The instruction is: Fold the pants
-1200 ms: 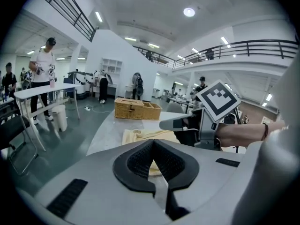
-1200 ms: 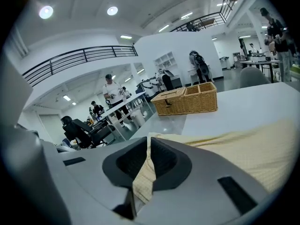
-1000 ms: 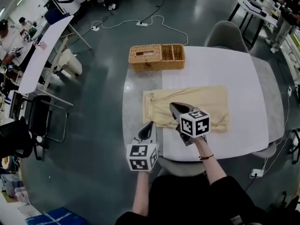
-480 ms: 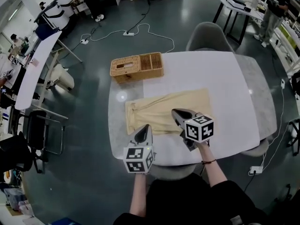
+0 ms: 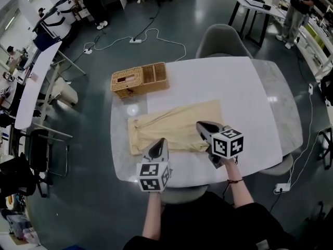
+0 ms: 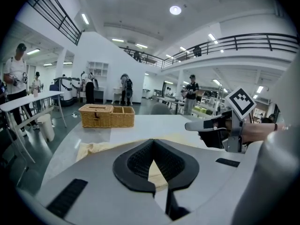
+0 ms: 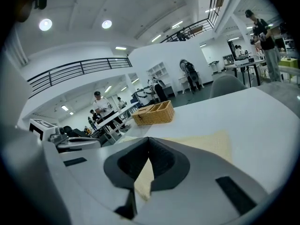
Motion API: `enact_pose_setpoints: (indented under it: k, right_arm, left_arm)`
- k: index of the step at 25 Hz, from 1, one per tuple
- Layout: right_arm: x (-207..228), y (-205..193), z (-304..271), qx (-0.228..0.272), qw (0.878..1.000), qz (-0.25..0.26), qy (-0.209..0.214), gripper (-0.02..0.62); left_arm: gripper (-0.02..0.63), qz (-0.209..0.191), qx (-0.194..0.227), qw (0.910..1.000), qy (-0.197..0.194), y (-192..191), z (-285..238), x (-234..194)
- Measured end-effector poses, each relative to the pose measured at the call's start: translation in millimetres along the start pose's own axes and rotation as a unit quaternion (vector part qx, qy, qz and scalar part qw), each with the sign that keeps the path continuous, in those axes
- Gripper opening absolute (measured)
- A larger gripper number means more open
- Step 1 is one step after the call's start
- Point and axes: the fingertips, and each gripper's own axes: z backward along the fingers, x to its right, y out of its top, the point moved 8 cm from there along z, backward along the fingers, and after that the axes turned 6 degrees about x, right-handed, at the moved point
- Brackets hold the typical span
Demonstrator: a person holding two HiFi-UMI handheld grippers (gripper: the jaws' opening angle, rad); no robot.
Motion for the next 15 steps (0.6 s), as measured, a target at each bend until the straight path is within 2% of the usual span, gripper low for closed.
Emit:
enact_pose_setpoints:
  k: [13, 15]
  right_arm:
    - [76.6, -13.5, 24.9, -0.023, 0.996, -0.020, -0.079, 0.017]
    - [87.6, -18.0, 22.2, -0.030, 0.995, -0.024, -0.087, 0.048]
  left_arm:
    - [0.008, -0.006, -0.038, 0.9992, -0.014, -16.3, -35.0, 30.2]
    - [0.008, -0.007, -0.044, 0.9989, -0.015, -20.2, -41.7, 30.9]
